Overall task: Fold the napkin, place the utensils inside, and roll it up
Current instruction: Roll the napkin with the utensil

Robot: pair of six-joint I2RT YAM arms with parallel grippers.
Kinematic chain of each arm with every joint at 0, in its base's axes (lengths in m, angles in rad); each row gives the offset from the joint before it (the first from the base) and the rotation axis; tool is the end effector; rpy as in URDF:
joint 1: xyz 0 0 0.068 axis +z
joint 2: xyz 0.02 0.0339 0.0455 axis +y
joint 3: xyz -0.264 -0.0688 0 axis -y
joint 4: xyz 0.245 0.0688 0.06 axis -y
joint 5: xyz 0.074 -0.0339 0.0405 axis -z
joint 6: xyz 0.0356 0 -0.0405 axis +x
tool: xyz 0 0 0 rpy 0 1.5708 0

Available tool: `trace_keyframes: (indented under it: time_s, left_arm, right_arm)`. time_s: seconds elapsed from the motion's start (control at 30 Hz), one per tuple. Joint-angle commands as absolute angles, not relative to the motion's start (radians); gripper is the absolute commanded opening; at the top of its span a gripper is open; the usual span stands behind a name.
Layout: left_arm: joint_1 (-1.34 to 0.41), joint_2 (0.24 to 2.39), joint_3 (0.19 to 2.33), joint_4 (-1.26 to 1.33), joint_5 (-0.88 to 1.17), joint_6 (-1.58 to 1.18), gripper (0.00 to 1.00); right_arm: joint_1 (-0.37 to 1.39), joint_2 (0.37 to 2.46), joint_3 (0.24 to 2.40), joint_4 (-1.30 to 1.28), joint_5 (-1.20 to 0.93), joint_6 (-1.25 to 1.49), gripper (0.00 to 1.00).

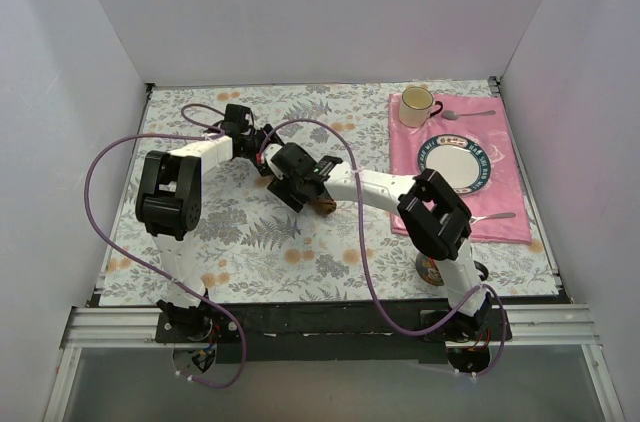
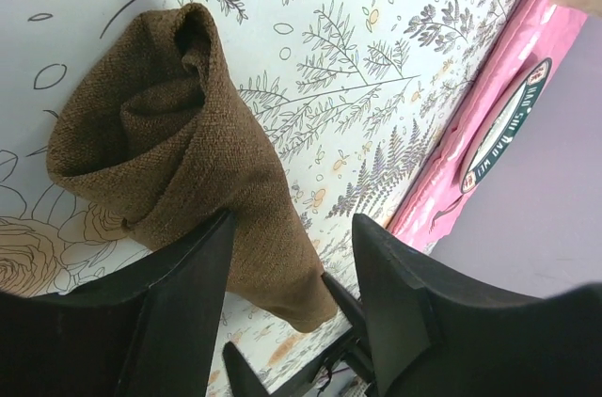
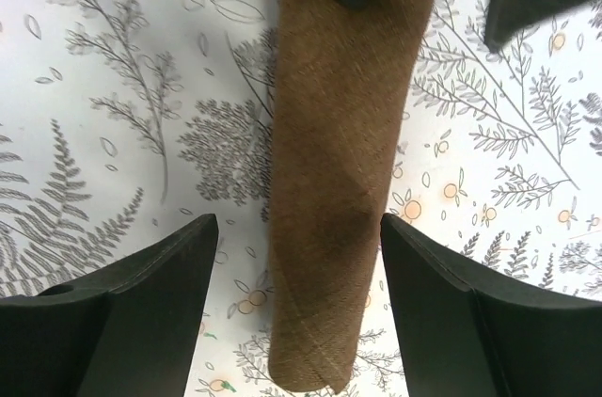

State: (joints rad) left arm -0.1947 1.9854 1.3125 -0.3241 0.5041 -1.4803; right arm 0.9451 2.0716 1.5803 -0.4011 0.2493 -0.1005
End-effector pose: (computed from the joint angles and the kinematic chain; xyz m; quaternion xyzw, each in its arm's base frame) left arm 0.4013 -0.0967 0.1610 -0.5003 0.7858 -0.3637 0.0057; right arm 0.2760 0.3670 0.1979 -0.4314 0.8314 0.0284 0.3492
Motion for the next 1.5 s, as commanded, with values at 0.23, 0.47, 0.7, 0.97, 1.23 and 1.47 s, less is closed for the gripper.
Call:
trace_keyframes:
  time_s: [0.23,0.47,0.7,0.97,1.23,1.47]
  left_arm:
    - [-0.187,2.040,1.344,-0.442,0.403,-1.453,0.54]
    - [-0.175,1.996,1.313,-0.413,0.397,-1.456,0.60]
    - [-0.161,1.829,1.255,-0.374,0.267,-1.448,0.62]
    - [-0.137,1.687,1.189,-0.373,0.198,-1.470,0.68]
    - [-0.129,1.669,1.059,-0.201,0.443,-1.509,0.59]
    - [-0.146,1.747,1.097,-0.234,0.490,-1.496,0.67]
  right_arm:
    - [0.976,2.164,1.608,-0.313,0.472,-0.190,0.73]
    - [0.973,2.184,1.559,-0.273,0.469,-0.173,0.33]
    - [0.950,2.155,1.537,-0.284,0.310,-0.078,0.09]
    - [0.859,2.114,1.513,-0.261,-0.047,0.107,0.05]
    - [0.703,2.154,1.439,-0.101,-0.564,0.337,0.05]
    - [0.644,2.209,1.381,0.049,-0.736,0.491,0.06]
